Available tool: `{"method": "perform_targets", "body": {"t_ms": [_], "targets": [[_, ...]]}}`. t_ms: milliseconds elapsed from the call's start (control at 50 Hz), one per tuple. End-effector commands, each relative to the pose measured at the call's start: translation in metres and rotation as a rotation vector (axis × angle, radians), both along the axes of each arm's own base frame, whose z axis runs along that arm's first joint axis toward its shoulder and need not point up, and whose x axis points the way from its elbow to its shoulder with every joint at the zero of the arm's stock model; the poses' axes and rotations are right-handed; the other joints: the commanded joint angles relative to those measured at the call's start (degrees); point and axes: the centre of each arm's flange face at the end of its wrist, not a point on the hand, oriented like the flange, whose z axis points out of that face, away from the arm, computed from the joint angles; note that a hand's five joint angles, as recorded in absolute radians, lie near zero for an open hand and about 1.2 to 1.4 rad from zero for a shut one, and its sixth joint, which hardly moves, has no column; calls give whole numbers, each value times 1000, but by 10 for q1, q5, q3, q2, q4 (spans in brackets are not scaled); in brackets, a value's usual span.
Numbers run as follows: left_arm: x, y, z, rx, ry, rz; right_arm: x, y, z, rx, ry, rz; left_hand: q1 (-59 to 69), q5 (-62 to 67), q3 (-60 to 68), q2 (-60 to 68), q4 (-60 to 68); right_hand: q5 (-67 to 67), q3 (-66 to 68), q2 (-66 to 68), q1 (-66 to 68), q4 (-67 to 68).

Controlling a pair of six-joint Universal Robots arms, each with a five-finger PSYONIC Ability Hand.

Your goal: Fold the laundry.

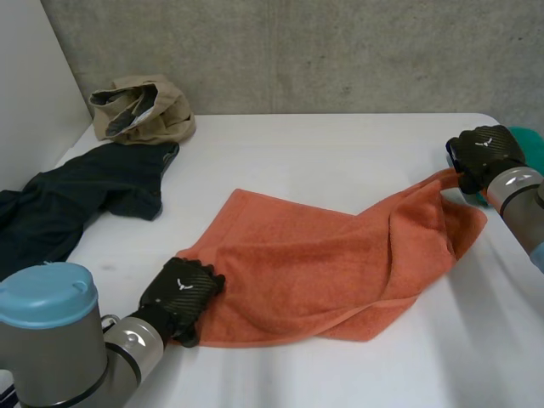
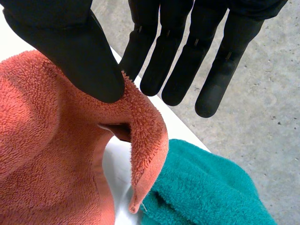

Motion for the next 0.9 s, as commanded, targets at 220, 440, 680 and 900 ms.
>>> {"method": "perform_targets", "body": {"t_ms": [220,440,680,900], "targets": [[-11,-24,2,-165,11,0,-2,8,-6,26,-1,9,178,172,177,177,174,139,120,123,157,114],[-18,-38,1,-181,26,-2,-2,9,-9,30,3,13,262,256,261,261,258,139,120,123,157,114],[-22,-30,15,-145,31,-34,-2,13,0,13,-3,13,202,196,201,201,198,139,120,123,157,114],[-8,19,20,65,40,-96,-2,14,1,10,0,15,37,30,36,36,33,139,120,123,157,114]]}}
